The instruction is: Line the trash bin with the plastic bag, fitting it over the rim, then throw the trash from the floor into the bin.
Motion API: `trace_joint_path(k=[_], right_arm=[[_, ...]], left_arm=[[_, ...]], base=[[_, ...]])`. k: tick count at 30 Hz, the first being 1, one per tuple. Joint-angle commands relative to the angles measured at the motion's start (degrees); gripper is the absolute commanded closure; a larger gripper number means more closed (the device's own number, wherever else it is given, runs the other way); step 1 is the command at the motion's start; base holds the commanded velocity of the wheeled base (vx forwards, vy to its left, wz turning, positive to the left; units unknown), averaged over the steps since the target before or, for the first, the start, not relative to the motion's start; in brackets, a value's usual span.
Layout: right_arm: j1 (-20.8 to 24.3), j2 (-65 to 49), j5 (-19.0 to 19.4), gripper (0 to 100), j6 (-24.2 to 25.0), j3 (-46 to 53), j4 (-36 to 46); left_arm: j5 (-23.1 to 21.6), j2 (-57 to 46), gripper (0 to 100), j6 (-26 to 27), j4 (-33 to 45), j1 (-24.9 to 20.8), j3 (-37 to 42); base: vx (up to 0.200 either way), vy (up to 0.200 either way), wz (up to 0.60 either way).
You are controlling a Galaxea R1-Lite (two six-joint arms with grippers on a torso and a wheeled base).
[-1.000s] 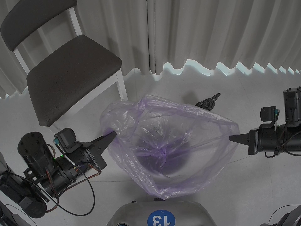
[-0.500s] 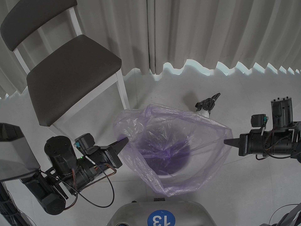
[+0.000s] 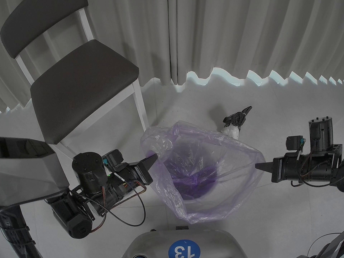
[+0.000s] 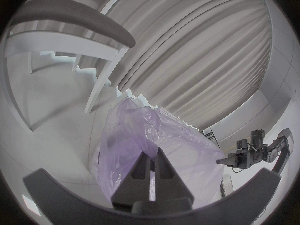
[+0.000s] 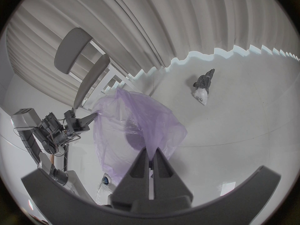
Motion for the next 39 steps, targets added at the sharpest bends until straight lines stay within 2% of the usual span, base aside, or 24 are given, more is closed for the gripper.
trace_joint_path(k=[1,8,16,24,28,32,39], right_arm=[[1.7,-0.7,-0.1,100,0.7,0.3,-0.8],[2.8,-4.0,-0.2,100,0.8,2.6,-0.4],[4.5,-8.4,-0.5,100,0.7,10.2,-0.7],[9.7,-8.3,-0.5,100,1.3,14.9,-0.8],[10.5,-7.8,-0.5,100,1.9,15.0,-0.9],[9.8,-4.6,-0.5,100,2.0,13.2,-1.7],[4.5,8.6,0.0,100,1.7,4.9,-8.9]], left_arm=[[0.2,4.1,100,-0.5,-0.9,0.0,-2.5],[0.5,7.3,100,-2.9,-1.0,0.4,-6.2],[0.1,9.1,100,-2.6,-0.9,0.1,-9.9],[0.1,12.0,100,-2.6,-0.9,-0.8,-13.2],[0.3,12.6,100,-2.5,-0.9,-0.8,-13.0],[0.7,12.3,100,-2.4,-1.0,-0.2,-12.3],[0.9,8.3,100,-2.3,-0.9,1.9,-9.7]], base=[[0.0,0.0,0.0],[0.0,0.0,0.0],[0.0,0.0,0.0],[0.0,0.0,0.0],[0.0,0.0,0.0],[0.0,0.0,0.0],[0.0,0.0,0.0]])
